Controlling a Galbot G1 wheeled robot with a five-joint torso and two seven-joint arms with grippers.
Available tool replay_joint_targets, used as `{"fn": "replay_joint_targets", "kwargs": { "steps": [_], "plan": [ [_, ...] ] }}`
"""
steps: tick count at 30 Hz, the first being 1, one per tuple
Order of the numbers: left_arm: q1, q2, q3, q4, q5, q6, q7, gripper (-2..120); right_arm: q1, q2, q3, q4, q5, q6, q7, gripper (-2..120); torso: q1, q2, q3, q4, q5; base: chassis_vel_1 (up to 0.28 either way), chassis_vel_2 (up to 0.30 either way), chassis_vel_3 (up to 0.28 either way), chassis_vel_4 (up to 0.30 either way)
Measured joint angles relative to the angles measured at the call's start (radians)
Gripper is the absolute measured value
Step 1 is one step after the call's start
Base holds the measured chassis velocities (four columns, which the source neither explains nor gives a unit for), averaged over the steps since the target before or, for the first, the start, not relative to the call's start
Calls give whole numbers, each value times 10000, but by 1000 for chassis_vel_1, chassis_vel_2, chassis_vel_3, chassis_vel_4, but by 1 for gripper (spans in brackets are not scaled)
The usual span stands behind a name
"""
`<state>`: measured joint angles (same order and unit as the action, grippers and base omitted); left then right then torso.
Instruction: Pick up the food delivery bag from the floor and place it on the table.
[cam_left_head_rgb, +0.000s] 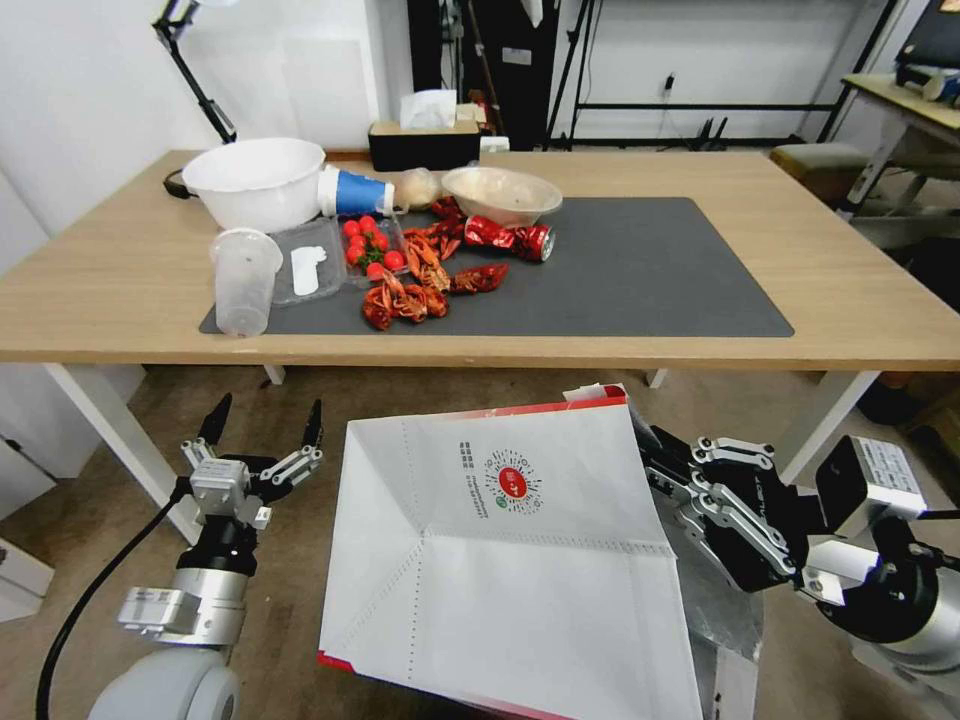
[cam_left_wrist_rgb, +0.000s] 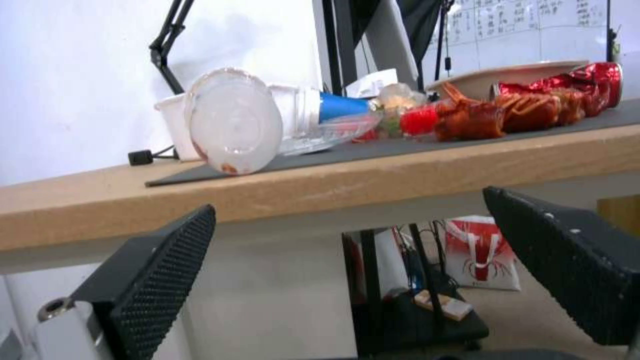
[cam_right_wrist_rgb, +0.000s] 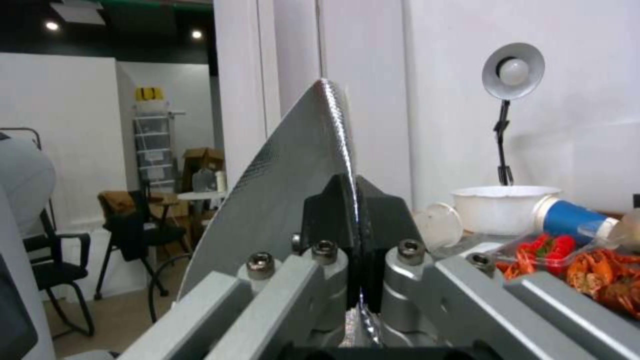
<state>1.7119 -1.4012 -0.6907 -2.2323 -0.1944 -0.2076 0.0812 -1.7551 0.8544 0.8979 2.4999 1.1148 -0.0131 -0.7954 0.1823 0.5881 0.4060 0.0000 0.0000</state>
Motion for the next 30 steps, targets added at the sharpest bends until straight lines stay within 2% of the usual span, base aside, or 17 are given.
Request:
{"fn": "replay_joint_targets", "kwargs": {
  "steps": [30],
  "plan": [
    [10,-5,-76,48,9,-68,39,100,-293,270,183,0,-140,45,-240,0,506,1265,762,0,0,0,0,0,0]
  ]
}}
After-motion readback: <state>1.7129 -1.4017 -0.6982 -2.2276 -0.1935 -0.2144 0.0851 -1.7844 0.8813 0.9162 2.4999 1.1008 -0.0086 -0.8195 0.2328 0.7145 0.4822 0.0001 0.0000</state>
